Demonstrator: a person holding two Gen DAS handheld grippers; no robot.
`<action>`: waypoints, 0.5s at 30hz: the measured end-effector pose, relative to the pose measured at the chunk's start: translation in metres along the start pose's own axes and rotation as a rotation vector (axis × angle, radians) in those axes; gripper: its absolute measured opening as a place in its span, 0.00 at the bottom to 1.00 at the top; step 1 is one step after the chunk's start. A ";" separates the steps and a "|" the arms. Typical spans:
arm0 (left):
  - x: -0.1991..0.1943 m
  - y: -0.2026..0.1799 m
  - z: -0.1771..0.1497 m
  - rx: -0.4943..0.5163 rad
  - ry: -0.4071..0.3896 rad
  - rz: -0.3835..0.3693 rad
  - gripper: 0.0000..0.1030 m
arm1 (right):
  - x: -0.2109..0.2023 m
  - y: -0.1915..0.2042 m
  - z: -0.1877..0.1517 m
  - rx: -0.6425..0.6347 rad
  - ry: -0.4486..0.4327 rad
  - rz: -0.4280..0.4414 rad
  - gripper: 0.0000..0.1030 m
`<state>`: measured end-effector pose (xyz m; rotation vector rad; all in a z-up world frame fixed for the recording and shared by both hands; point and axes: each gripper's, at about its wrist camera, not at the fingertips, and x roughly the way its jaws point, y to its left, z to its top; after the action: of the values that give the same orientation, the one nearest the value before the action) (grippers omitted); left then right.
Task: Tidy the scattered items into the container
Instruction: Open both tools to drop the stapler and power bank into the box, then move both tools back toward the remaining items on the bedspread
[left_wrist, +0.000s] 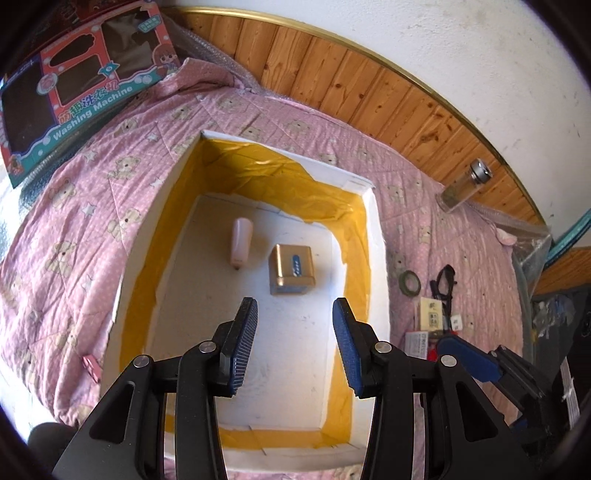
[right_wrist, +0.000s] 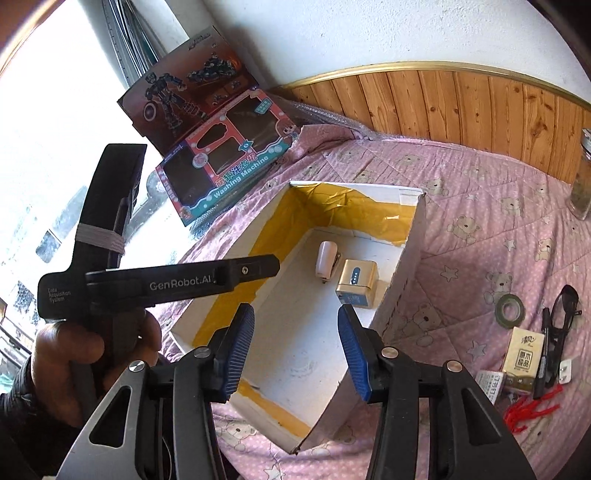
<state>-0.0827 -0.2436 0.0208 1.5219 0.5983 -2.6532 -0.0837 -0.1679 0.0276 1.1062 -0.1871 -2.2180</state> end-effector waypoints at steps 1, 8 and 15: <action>-0.001 -0.006 -0.008 0.012 0.011 -0.007 0.44 | -0.005 -0.003 -0.005 0.014 -0.008 0.007 0.47; -0.007 -0.050 -0.051 0.060 0.032 -0.052 0.44 | -0.039 -0.028 -0.041 0.155 -0.053 0.059 0.47; -0.010 -0.081 -0.073 0.131 0.026 -0.025 0.44 | -0.063 -0.049 -0.077 0.229 -0.074 0.065 0.47</action>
<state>-0.0344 -0.1460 0.0214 1.5933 0.4564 -2.7451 -0.0215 -0.0793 0.0016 1.1203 -0.5125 -2.2208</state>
